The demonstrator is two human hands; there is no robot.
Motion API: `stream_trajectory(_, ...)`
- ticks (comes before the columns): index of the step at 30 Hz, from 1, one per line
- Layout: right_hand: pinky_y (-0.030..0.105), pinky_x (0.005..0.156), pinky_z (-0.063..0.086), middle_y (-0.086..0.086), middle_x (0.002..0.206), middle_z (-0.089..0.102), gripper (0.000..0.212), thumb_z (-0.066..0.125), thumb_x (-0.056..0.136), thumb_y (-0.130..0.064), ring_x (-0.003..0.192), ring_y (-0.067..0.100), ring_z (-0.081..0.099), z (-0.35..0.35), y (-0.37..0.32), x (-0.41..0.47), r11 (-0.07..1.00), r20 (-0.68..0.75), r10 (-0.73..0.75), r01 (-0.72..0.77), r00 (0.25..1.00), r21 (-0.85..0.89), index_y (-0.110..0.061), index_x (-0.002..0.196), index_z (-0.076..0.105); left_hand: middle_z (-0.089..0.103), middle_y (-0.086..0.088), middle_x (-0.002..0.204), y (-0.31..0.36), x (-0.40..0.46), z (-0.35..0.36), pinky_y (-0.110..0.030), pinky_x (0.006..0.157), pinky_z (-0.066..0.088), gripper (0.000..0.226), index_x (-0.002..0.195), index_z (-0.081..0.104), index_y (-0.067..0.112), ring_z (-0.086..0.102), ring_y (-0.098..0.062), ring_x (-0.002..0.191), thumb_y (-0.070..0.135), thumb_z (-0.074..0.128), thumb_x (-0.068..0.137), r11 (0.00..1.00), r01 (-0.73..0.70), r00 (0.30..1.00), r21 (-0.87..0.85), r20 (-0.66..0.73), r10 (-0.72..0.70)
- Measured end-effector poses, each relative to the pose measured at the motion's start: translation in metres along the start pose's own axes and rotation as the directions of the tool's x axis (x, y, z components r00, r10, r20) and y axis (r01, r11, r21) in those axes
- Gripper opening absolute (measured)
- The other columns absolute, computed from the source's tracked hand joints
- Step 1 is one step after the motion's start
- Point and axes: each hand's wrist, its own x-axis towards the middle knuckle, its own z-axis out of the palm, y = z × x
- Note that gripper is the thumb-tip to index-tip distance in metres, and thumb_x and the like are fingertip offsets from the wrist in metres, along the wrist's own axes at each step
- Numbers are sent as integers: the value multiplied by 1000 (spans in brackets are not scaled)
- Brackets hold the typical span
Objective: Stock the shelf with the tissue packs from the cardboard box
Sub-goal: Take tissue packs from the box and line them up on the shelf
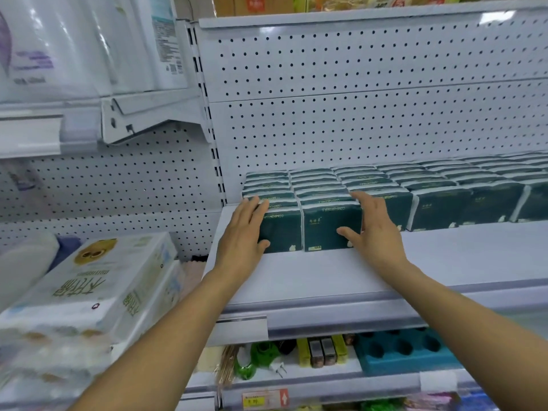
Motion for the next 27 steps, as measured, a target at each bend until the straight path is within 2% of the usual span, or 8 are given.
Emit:
stream_trajectory(1, 35, 62, 49, 4, 116, 47, 63, 80, 78, -28, 81, 23, 56, 1, 2, 2, 983, -26, -110, 104, 994, -151, -24, 132, 48, 11, 6, 163, 0, 1, 1, -28, 116, 18, 76, 155, 18, 23, 2, -14, 150, 20, 63, 94, 1000, -12, 1000, 23, -7, 12)
stream_trajectory(3, 42, 71, 49, 12, 121, 53, 60, 85, 70, -29, 98, 33, 57, 3, 7, 6, 884, -56, -314, 270, 948, -382, -22, 124, 60, 17, 4, 161, -2, 2, 3, -25, 116, 12, 74, 154, 20, 21, 6, -17, 150, 23, 63, 94, 996, -37, 999, 85, -30, 40)
stream_trajectory(5, 47, 84, 47, 12, 129, 55, 60, 86, 67, -32, 111, 35, 55, 5, 10, 10, 802, -8, -430, 378, 903, -463, -21, 122, 63, 22, 2, 160, -3, 4, 4, -26, 117, 13, 74, 154, 24, 19, 12, -19, 149, 25, 66, 92, 990, -59, 996, 130, -52, 66)
stream_trajectory(7, 46, 89, 46, 8, 126, 59, 63, 86, 67, -32, 114, 32, 56, 7, 12, 14, 766, 53, -486, 454, 873, -455, -19, 123, 62, 26, 2, 158, -2, 5, 4, -28, 116, 22, 74, 153, 27, 18, 18, -18, 147, 25, 67, 91, 988, -62, 996, 140, -60, 71)
stream_trajectory(16, 41, 85, 45, 4, 115, 64, 59, 88, 64, -29, 105, 28, 60, 13, 6, 26, 778, 73, -472, 454, 878, -433, -18, 118, 65, 33, 4, 153, -1, 15, 2, -29, 111, 31, 71, 149, 32, 19, 28, -17, 140, 25, 68, 89, 985, -52, 997, 164, -52, 61)
stream_trajectory(21, 45, 91, 42, 5, 123, 61, 61, 86, 65, -36, 112, 29, 57, 9, -1, 22, 792, 114, -393, 399, 912, -462, -20, 119, 64, 40, 1, 149, -1, 13, -1, -37, 118, 16, 74, 147, 35, 20, 34, -20, 138, 31, 72, 84, 959, -82, 994, 271, -49, 99)
stream_trajectory(25, 52, 104, 35, 9, 138, 53, 55, 73, 78, -49, 127, 32, 49, 3, -18, 13, 813, 86, -335, 334, 938, -476, -20, 124, 61, 23, 1, 158, 3, 8, -11, -46, 121, 1, 82, 154, 15, 22, 14, -20, 148, 46, 60, 90, 936, -54, 998, 348, -19, 65)
stream_trajectory(27, 56, 108, 31, 10, 144, 48, 54, 67, 83, -49, 135, 32, 41, 0, -31, 2, 831, 48, -337, 321, 940, -455, -21, 127, 58, 19, 0, 161, 7, -3, -21, -48, 120, -2, 81, 156, 12, 22, 10, -21, 150, 50, 55, 92, 934, -40, 997, 355, -47, 60)
